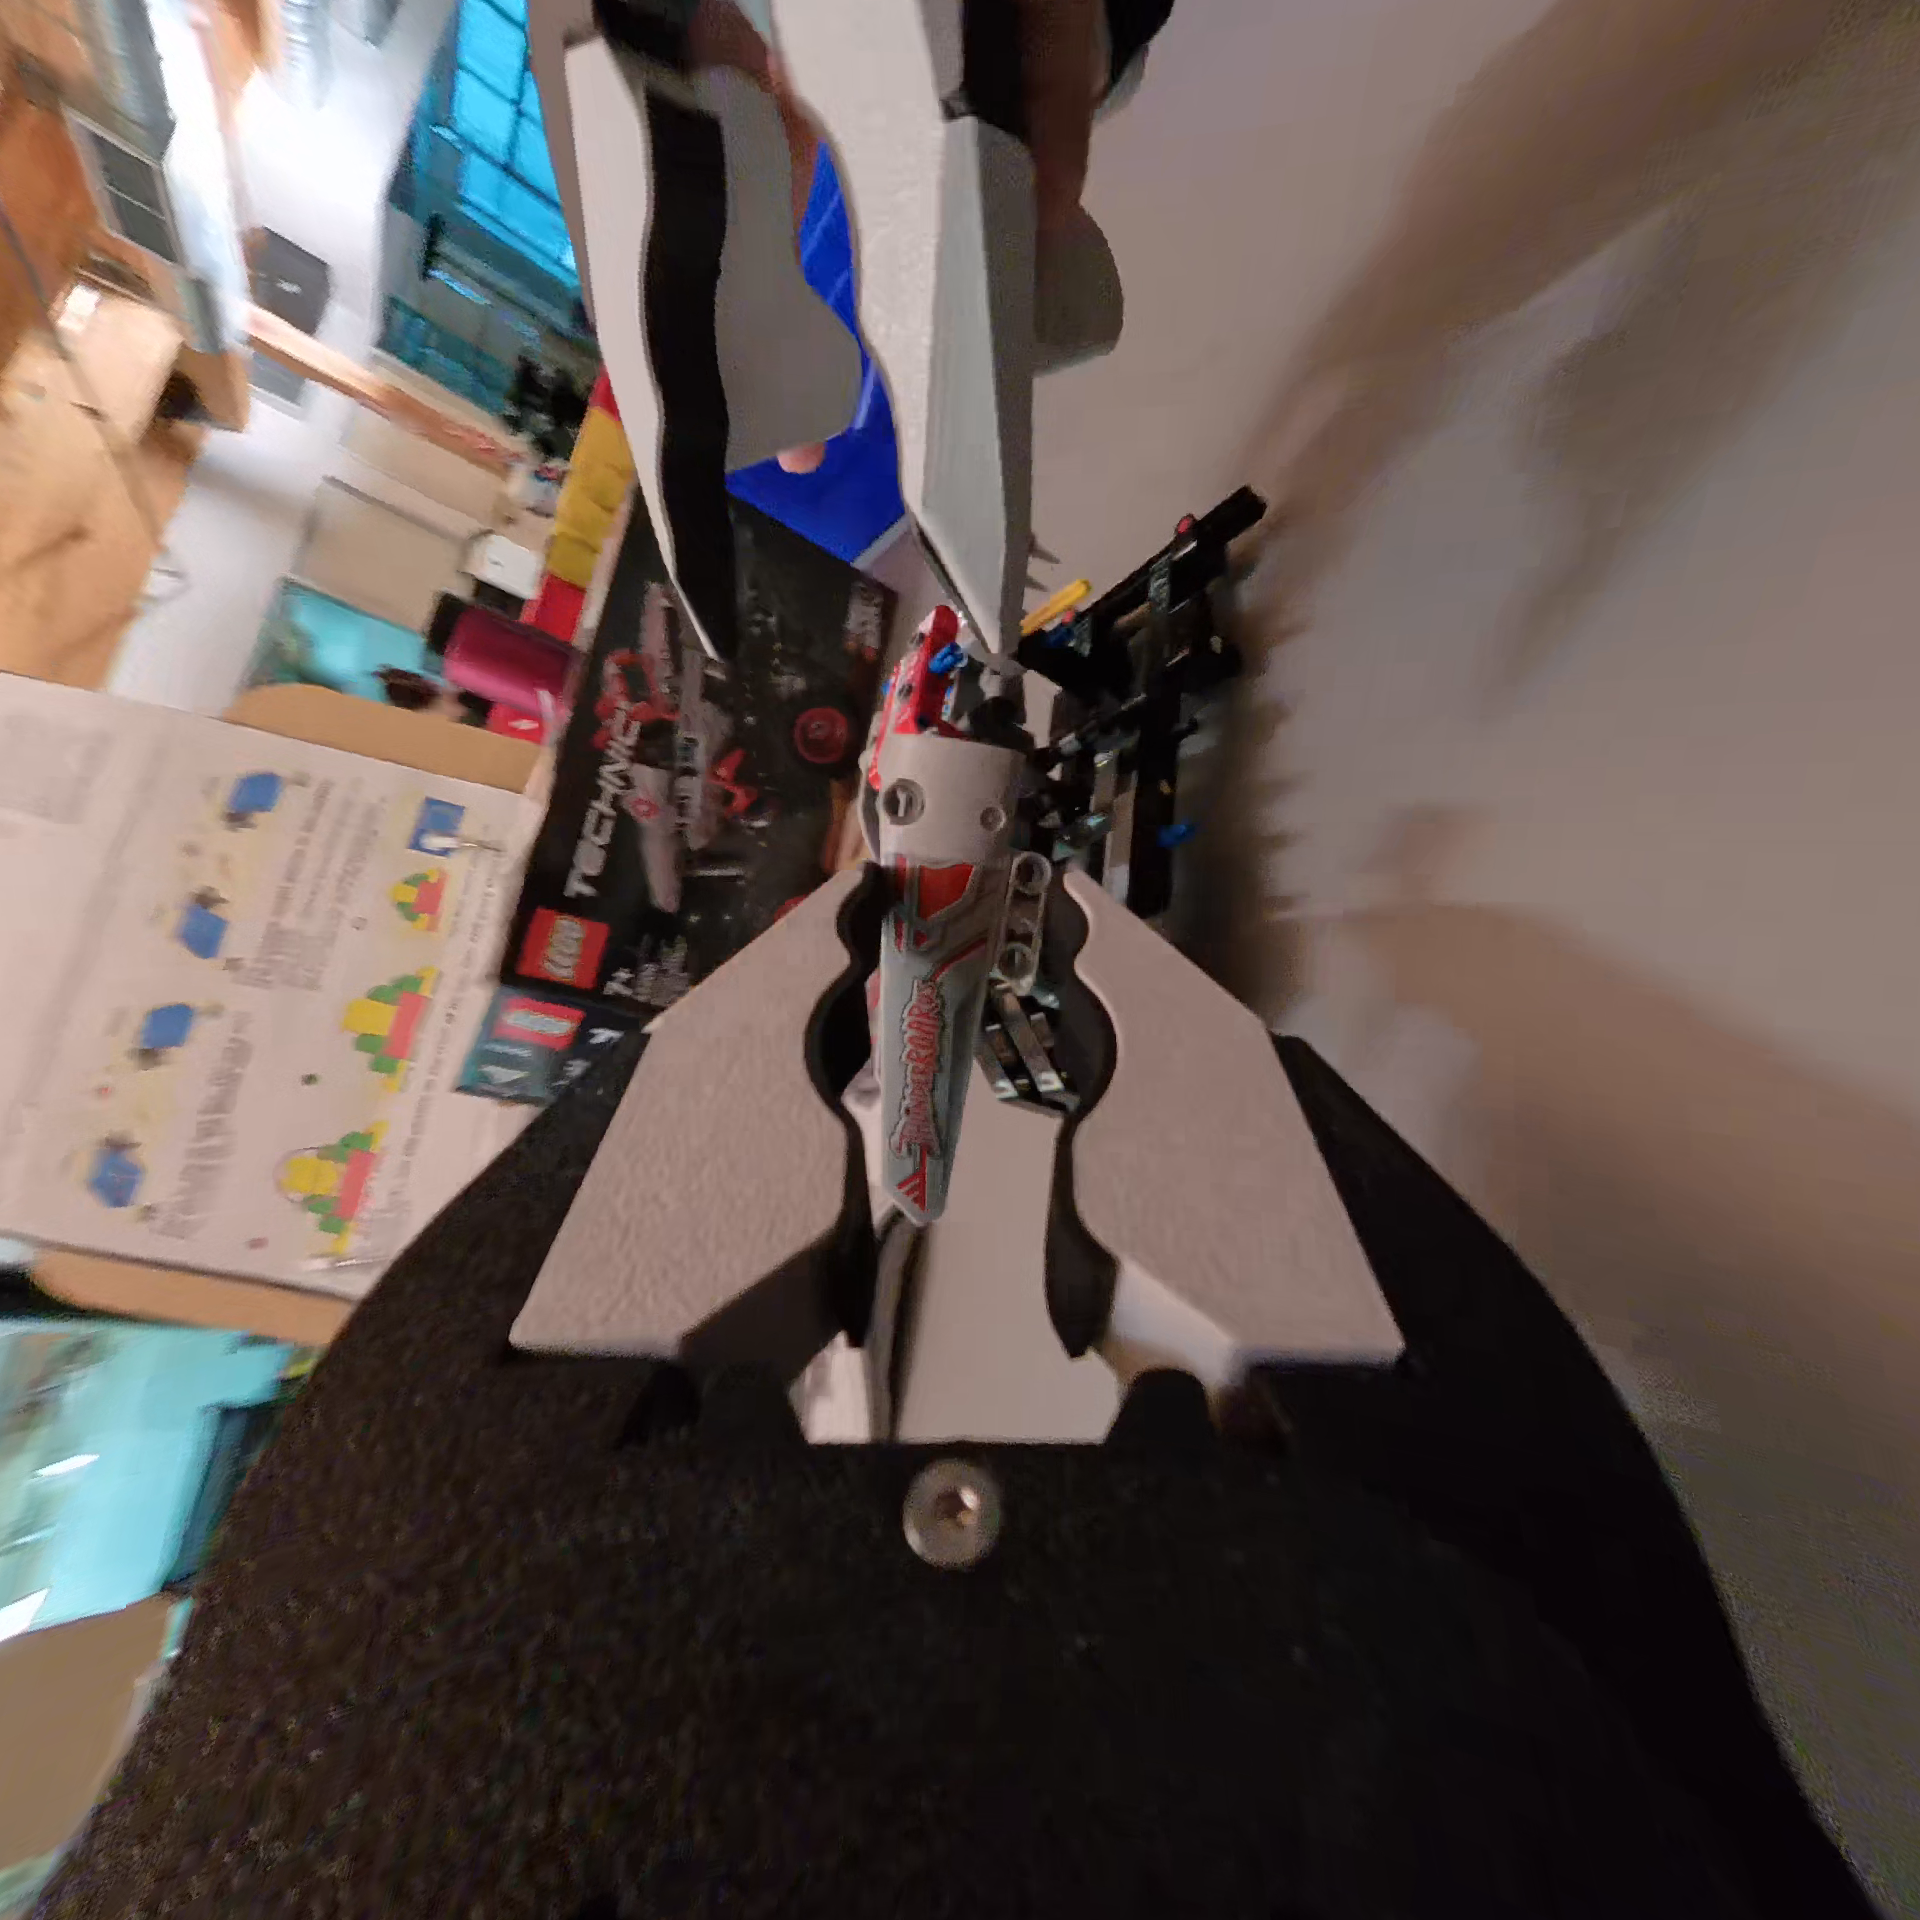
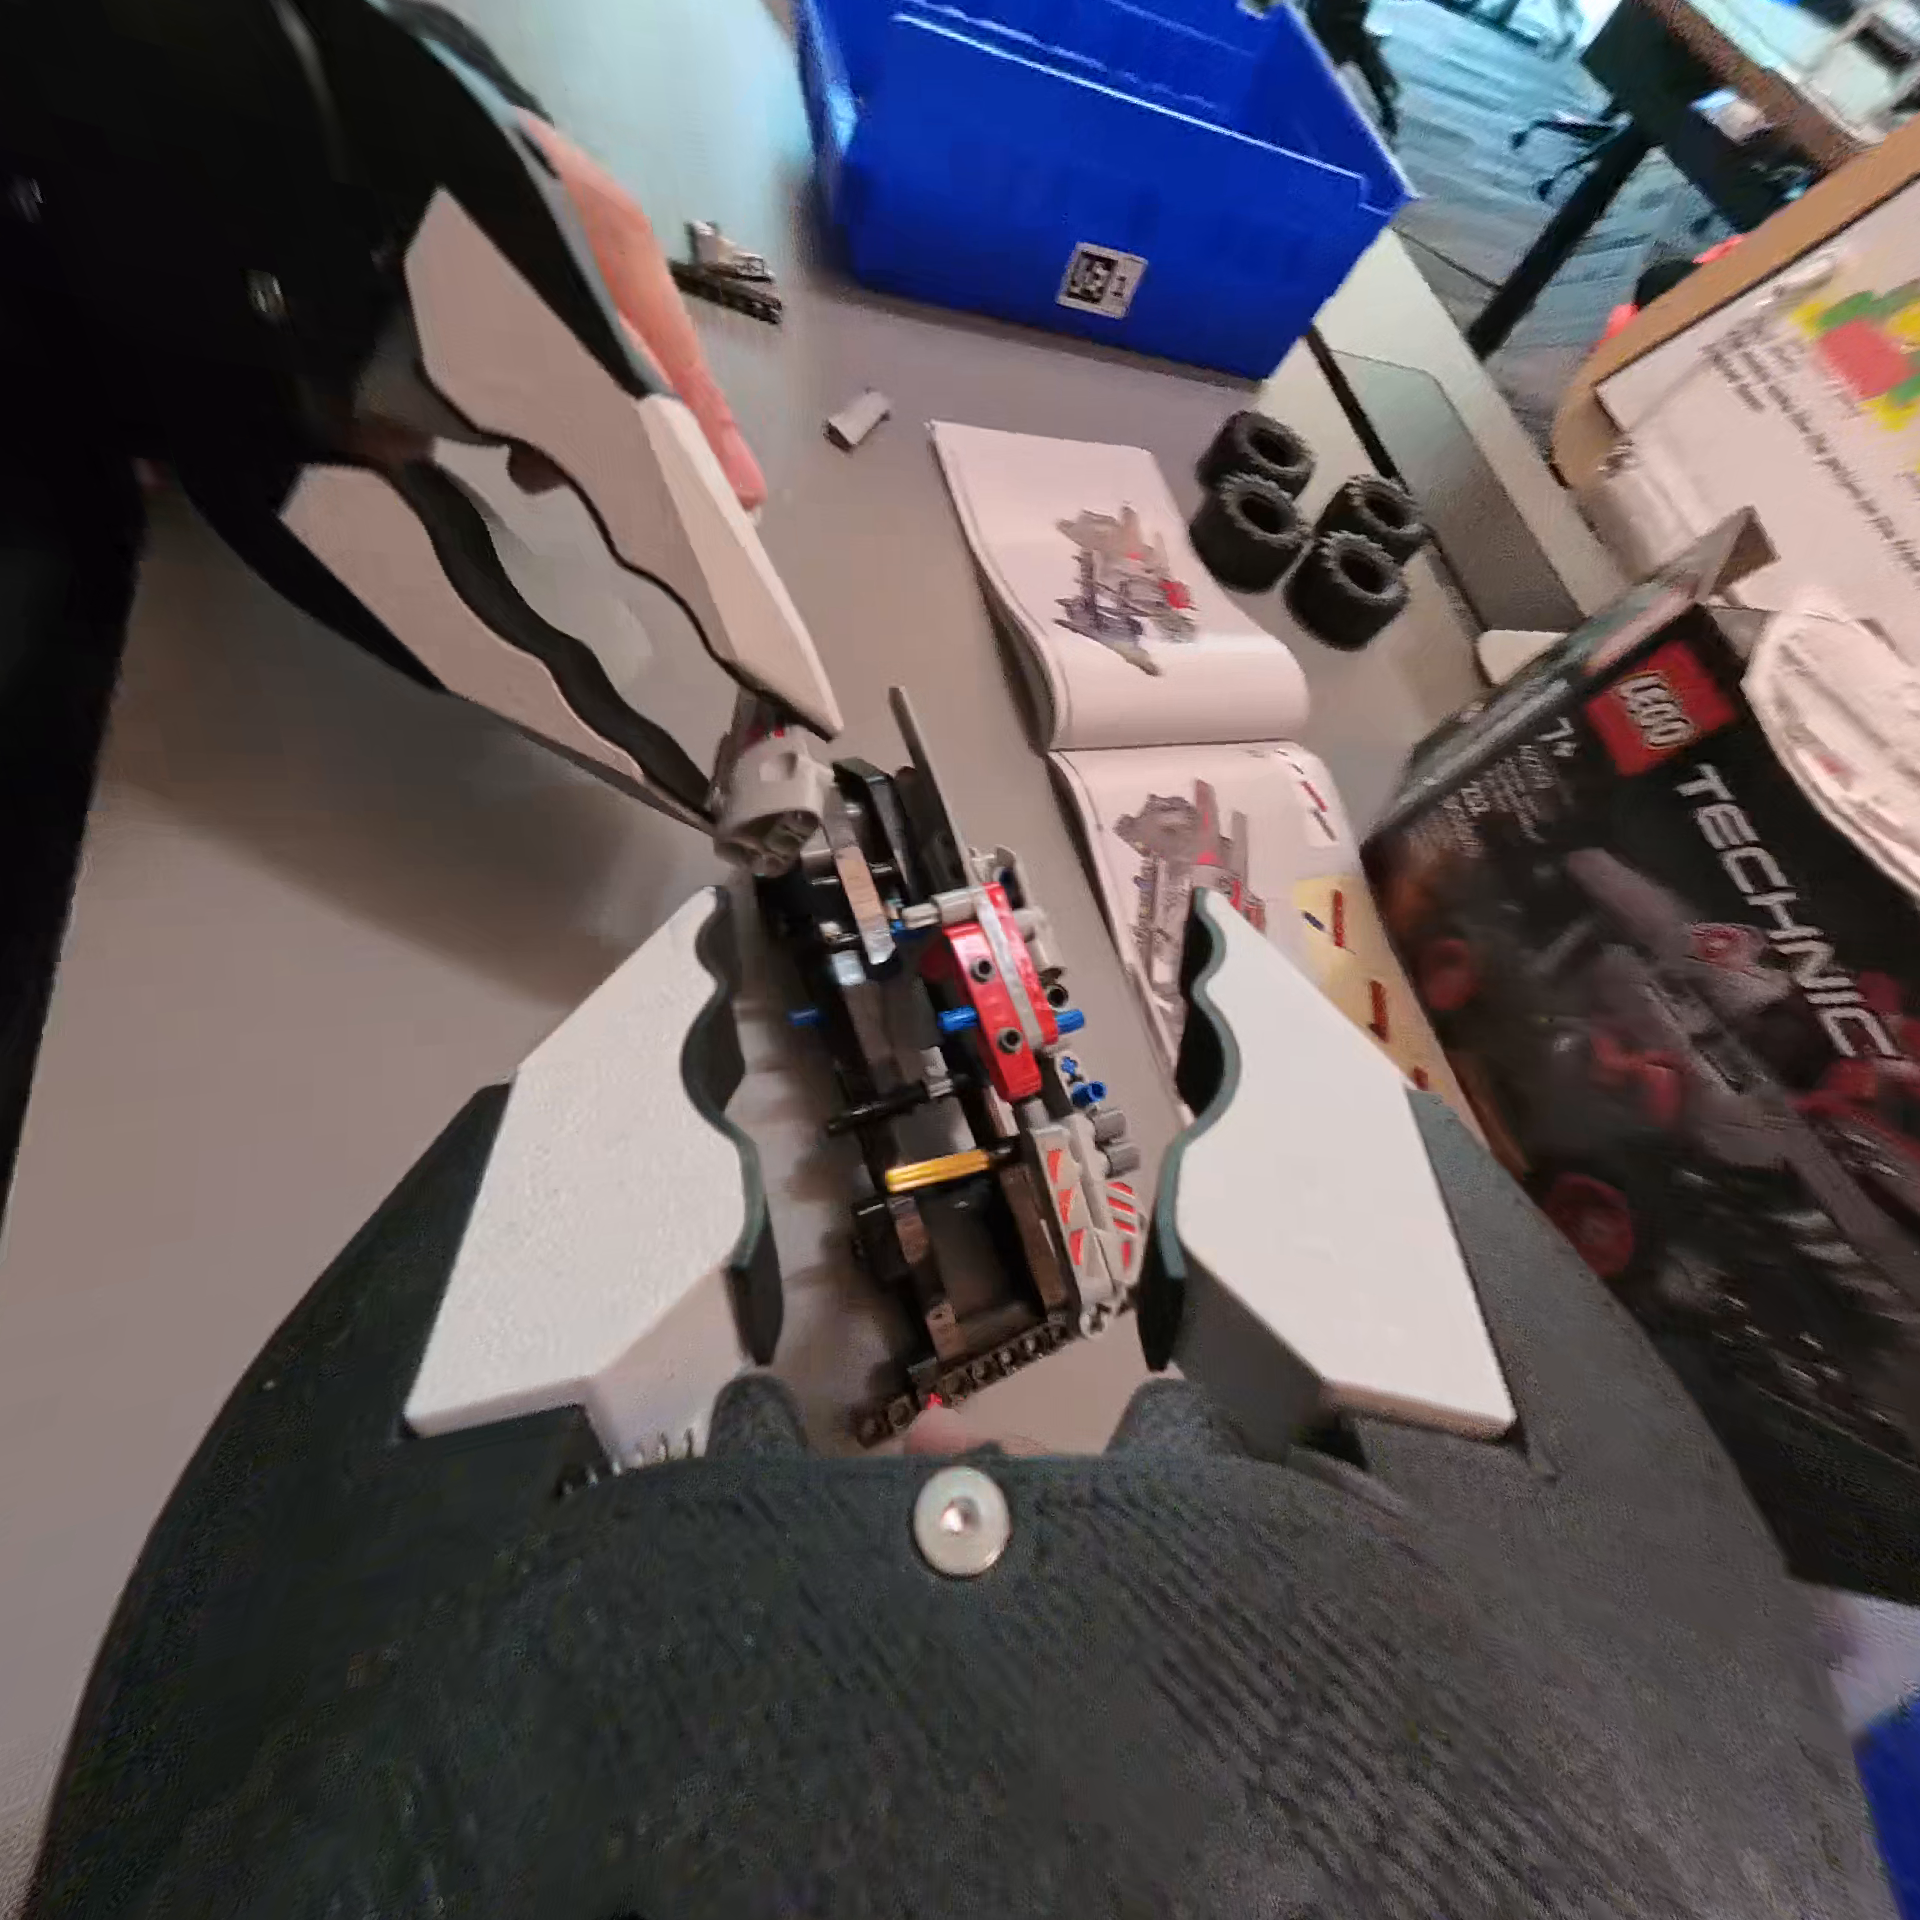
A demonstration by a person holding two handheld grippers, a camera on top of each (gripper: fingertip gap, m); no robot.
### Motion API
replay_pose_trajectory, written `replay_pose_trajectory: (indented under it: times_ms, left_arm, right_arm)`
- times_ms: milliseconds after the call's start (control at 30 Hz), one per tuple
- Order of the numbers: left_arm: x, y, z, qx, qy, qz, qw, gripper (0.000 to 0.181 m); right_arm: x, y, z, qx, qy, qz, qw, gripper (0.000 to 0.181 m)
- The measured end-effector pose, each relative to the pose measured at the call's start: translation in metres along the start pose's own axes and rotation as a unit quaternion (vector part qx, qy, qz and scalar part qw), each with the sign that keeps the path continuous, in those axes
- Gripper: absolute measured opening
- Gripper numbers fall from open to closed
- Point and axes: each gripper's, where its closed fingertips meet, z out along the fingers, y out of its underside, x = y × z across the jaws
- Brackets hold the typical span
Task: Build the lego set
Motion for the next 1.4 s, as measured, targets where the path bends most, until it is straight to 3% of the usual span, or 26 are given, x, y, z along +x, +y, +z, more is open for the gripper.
replay_pose_trajectory:
  times_ms: [167, 333, 467, 733, 833, 1033, 1400]
  left_arm:
    - [0.001, 0.000, 0.010, -0.074, -0.094, 0.132, 0.984, 0.028]
    - [0.011, 0.005, 0.024, -0.114, -0.107, 0.179, 0.971, 0.028]
    - [0.010, 0.004, 0.026, -0.134, -0.122, 0.187, 0.966, 0.028]
    - [0.010, 0.004, 0.027, -0.162, -0.169, 0.206, 0.950, 0.029]
    - [0.014, -0.001, 0.029, -0.149, -0.176, 0.239, 0.943, 0.028]
    - [0.022, -0.002, 0.032, -0.147, -0.174, 0.275, 0.934, 0.028]
    - [0.020, 0.008, 0.035, -0.162, -0.167, 0.252, 0.939, 0.029]
  right_arm:
    - [-0.013, 0.012, 0.017, -0.021, -0.038, -0.016, 0.999, 0.088]
    - [-0.010, 0.027, 0.032, -0.024, -0.077, 0.008, 0.997, 0.087]
    - [-0.006, 0.027, 0.039, -0.012, -0.100, 0.001, 0.995, 0.075]
    - [-0.007, 0.024, 0.038, 0.019, -0.089, -0.035, 0.995, 0.068]
    - [-0.005, 0.023, 0.033, 0.024, -0.067, -0.088, 0.994, 0.076]
    - [-0.005, 0.020, 0.028, 0.023, -0.113, -0.084, 0.990, 0.076]
    - [-0.007, 0.026, 0.043, 0.006, -0.186, -0.094, 0.978, 0.076]
